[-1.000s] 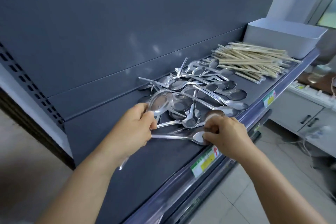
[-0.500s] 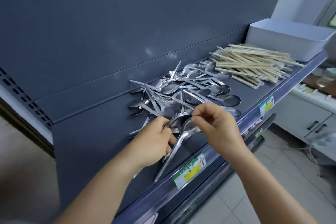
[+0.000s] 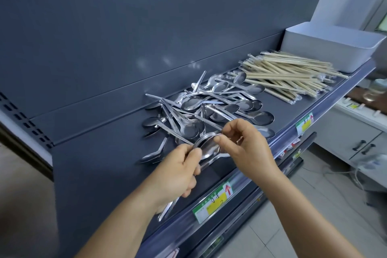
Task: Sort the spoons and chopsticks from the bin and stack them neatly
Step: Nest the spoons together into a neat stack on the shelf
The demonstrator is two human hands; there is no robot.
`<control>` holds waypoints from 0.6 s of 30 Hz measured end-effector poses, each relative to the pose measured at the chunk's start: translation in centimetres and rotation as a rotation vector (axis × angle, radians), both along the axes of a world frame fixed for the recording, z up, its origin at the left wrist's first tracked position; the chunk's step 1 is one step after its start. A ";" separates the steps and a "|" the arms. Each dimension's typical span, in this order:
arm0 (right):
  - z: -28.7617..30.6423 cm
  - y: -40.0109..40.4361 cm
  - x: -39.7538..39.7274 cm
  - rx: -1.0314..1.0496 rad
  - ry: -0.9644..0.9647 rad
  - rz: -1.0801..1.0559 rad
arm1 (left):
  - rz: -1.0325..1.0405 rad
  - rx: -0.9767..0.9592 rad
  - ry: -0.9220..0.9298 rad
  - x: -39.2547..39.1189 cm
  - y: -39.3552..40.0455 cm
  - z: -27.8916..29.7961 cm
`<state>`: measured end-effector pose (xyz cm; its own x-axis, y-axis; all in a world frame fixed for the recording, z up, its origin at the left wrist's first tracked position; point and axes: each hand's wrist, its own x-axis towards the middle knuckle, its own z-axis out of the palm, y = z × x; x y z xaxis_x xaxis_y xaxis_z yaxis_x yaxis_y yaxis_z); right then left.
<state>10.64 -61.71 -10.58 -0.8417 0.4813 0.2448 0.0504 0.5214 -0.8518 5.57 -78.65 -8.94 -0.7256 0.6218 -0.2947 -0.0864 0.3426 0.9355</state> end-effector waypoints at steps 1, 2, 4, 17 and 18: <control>0.0 0.4 0.1 0.068 -0.024 -0.011 | 0.007 0.001 0.000 -0.1 0.0 0.1; -0.1 0.9 0.2 0.134 -0.048 -0.033 | 0.015 -0.002 0.003 -0.2 0.0 0.3; -0.4 1.9 0.5 0.254 -0.118 -0.083 | 0.039 -0.018 0.027 -0.5 -0.1 0.4; 0.3 2.5 1.0 0.383 -0.226 0.055 | 0.086 -0.082 0.231 -2.3 -0.4 -0.5; 0.7 2.4 1.0 0.336 -0.197 0.079 | 0.091 -0.077 0.235 -2.3 -0.3 -0.4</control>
